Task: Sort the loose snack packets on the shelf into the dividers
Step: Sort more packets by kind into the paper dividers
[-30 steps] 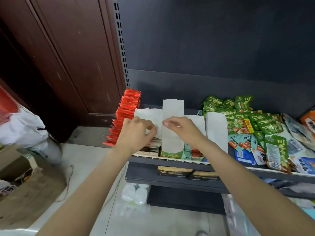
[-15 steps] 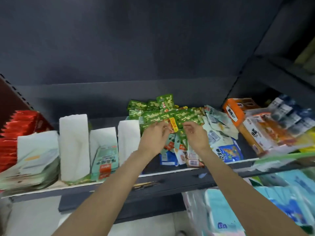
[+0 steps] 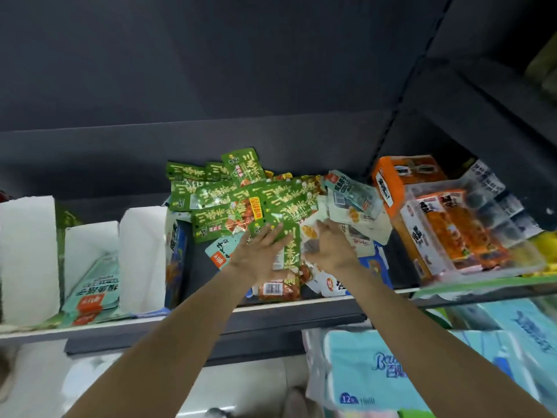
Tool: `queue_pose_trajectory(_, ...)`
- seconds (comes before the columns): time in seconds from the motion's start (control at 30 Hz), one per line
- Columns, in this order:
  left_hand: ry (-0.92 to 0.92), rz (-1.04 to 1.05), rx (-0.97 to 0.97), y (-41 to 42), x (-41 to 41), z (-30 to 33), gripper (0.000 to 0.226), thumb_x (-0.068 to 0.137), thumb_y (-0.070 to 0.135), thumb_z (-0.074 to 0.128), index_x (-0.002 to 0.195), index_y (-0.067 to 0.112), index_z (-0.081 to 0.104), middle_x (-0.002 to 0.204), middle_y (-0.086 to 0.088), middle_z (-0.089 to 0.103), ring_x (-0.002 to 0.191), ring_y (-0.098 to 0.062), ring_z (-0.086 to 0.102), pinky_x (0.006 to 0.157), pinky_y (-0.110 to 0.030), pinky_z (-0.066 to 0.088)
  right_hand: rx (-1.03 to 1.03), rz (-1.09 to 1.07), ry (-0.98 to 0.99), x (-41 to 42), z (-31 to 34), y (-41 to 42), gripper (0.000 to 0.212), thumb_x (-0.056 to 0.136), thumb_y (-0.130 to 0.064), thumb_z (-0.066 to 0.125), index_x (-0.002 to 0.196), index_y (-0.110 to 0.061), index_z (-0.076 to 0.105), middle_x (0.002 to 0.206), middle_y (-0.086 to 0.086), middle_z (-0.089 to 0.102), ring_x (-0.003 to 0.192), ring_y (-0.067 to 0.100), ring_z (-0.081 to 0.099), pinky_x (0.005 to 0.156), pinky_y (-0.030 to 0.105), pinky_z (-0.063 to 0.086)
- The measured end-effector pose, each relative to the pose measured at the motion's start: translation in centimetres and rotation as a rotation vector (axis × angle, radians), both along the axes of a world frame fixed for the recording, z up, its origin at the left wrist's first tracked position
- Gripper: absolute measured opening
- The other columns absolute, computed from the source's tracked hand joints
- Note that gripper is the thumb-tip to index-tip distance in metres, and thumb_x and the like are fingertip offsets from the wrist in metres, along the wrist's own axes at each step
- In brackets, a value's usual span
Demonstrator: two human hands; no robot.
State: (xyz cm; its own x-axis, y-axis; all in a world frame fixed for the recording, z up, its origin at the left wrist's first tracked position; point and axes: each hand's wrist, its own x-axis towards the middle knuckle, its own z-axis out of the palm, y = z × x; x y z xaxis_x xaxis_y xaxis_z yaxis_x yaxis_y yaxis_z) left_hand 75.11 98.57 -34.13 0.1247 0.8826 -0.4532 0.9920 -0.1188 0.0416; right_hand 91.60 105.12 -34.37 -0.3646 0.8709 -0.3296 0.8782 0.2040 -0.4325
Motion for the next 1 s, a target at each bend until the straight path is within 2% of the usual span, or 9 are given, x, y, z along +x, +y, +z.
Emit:
queue_pose_trajectory(0.3,0.022,0.251,-0.009,-0.5,-2.2,-0.1,0.090,0.091,0.047,0.050,0.144,0.036,-0.021,0.152,0.003,-0.028,0.144,-0.024,-0.016,0.114,-0.052,0.000,-0.024,0.114,-0.260,-2.1,-0.4,-0.5,0.124,0.070,-0.066,0.065,0.147,-0.010,-0.015,0.151,0.029,-0.017,0.141,0.044,-0.011,0.116,0.052,0.008)
queue_pose_trajectory(0.57,-0.058,0.393,-0.010,-1.3,-3.0,0.0,0.092,0.091,0.029,0.059,0.147,0.035,-0.013,0.156,0.001,-0.021,0.144,-0.024,-0.013,0.116,-0.051,0.003,-0.099,0.227,-0.331,-1.8,0.2,-1.2,0.124,0.075,-0.047,0.071,0.142,-0.004,-0.024,0.143,0.036,-0.028,0.135,0.050,-0.021,0.112,0.060,0.004)
queue_pose_trajectory(0.63,-0.101,0.419,0.016,-1.5,-2.9,-0.1,0.091,0.090,0.027,0.060,0.148,0.033,-0.009,0.157,0.000,-0.017,0.145,-0.024,-0.012,0.115,-0.051,0.003,-0.138,0.227,-0.237,-1.6,1.0,-1.3,0.111,0.081,-0.039,0.066,0.145,-0.005,-0.019,0.147,0.034,-0.021,0.138,0.048,-0.015,0.113,0.057,0.008)
queue_pose_trajectory(0.7,-0.162,0.437,0.039,-1.7,-2.8,-0.2,0.089,0.090,0.024,0.061,0.150,0.030,-0.004,0.158,-0.001,-0.013,0.145,-0.022,-0.011,0.115,-0.049,0.003,-0.156,0.217,-0.083,-1.3,2.1,-1.5,0.091,0.084,-0.031,0.061,0.148,-0.006,0.002,0.149,0.030,0.015,0.137,0.042,0.021,0.108,0.048,0.033)
queue_pose_trajectory(0.73,-0.192,0.437,0.058,-1.8,-2.8,-0.2,0.087,0.089,0.023,0.062,0.151,0.028,0.000,0.158,0.000,-0.010,0.145,-0.021,-0.010,0.116,-0.048,0.003,-0.124,0.206,0.012,-1.1,2.8,-1.6,0.074,0.085,-0.026,0.060,0.144,-0.005,0.021,0.132,0.024,0.041,0.118,0.035,0.047,0.089,0.038,0.049)
queue_pose_trajectory(0.77,-0.228,0.428,0.089,-1.8,-2.7,-0.1,0.085,0.089,0.022,0.062,0.151,0.026,0.004,0.159,0.000,-0.008,0.146,-0.021,-0.009,0.116,-0.047,0.003,-0.072,0.176,0.105,-1.0,3.4,-1.7,0.054,0.085,-0.020,0.059,0.132,-0.002,0.039,0.106,0.015,0.054,0.090,0.026,0.058,0.064,0.026,0.050)
queue_pose_trajectory(0.83,-0.372,0.420,0.199,-1.8,-2.3,0.3,0.083,0.089,0.020,0.063,0.151,0.023,0.008,0.159,0.001,-0.003,0.146,-0.019,-0.004,0.119,-0.042,0.005,-0.001,0.056,0.268,-1.1,5.0,-1.8,0.020,0.084,-0.012,0.058,0.102,-0.003,0.053,0.080,0.004,0.054,0.064,0.017,0.053,0.042,0.015,0.035)
queue_pose_trajectory(0.9,-0.635,0.458,0.329,-1.8,-1.8,1.7,0.086,0.087,0.018,0.065,0.151,0.023,0.008,0.158,0.004,0.005,0.145,-0.014,0.004,0.118,-0.032,0.008,-0.046,-0.033,0.454,-1.5,6.7,-1.9,0.013,0.080,-0.009,0.062,0.092,-0.010,0.055,0.074,0.001,0.055,0.065,0.017,0.054,0.044,0.013,0.036)
queue_pose_trajectory(1.0,-0.881,0.503,0.455,-1.8,-2.4,4.7,0.073,0.086,0.020,0.067,0.146,0.022,0.026,0.144,0.005,0.037,0.133,-0.009,0.032,0.108,-0.024,0.028,-0.197,0.035,0.614,-2.8,9.3,-2.4,0.032,0.077,-0.006,0.063,0.105,-0.018,0.056,0.087,0.004,0.063,0.074,0.016,0.058,0.062,0.027,0.044)
